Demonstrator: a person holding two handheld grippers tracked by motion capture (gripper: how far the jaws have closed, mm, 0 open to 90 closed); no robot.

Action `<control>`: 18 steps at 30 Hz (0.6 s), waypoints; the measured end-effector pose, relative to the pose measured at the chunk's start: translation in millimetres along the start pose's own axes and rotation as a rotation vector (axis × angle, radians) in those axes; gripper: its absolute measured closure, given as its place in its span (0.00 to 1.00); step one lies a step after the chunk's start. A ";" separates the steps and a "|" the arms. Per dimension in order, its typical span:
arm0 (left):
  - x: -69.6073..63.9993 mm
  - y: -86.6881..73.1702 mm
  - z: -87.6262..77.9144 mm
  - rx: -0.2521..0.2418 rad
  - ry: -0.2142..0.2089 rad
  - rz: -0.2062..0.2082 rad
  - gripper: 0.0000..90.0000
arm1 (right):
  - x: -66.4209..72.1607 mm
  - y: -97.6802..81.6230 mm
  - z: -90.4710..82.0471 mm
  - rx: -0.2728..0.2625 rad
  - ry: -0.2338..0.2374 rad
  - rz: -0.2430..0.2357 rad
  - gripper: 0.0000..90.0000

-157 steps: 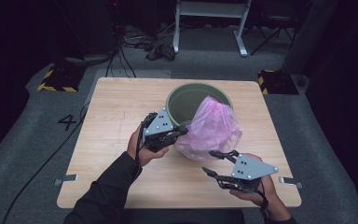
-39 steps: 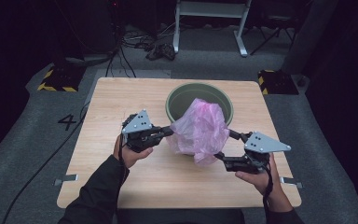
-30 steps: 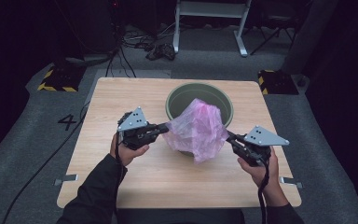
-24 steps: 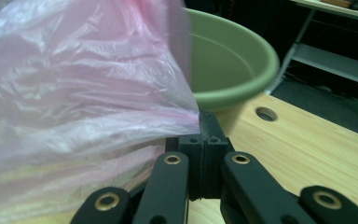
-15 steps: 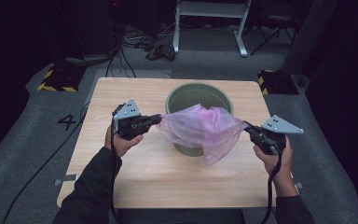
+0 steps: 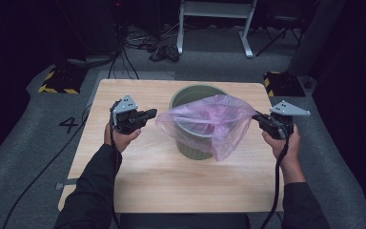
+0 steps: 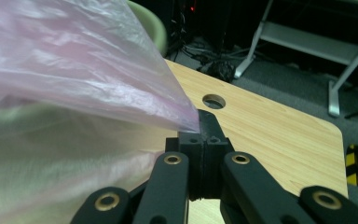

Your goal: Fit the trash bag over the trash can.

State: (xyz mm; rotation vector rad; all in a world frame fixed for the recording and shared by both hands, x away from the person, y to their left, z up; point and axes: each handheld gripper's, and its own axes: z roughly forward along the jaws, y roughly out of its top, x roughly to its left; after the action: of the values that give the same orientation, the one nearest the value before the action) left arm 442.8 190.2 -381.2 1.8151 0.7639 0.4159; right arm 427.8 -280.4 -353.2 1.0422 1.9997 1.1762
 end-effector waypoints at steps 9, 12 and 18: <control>-7.5 0.3 -17.3 -0.043 -0.055 0.022 0.61 | -3.9 4.5 7.0 -0.006 0.013 0.014 1.00; -19.0 5.9 -30.0 -0.076 -0.084 0.029 0.37 | -5.1 5.9 5.2 -0.007 0.009 0.014 0.99; -44.9 20.8 -41.2 -0.127 -0.184 0.079 0.21 | -4.2 12.2 3.5 -0.011 -0.002 -0.002 0.96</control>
State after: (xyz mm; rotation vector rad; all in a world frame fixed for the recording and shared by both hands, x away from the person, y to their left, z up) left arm 391.1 184.3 -343.4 1.7399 0.5289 0.3354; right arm 436.7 -278.8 -343.4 1.0351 1.9905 1.1833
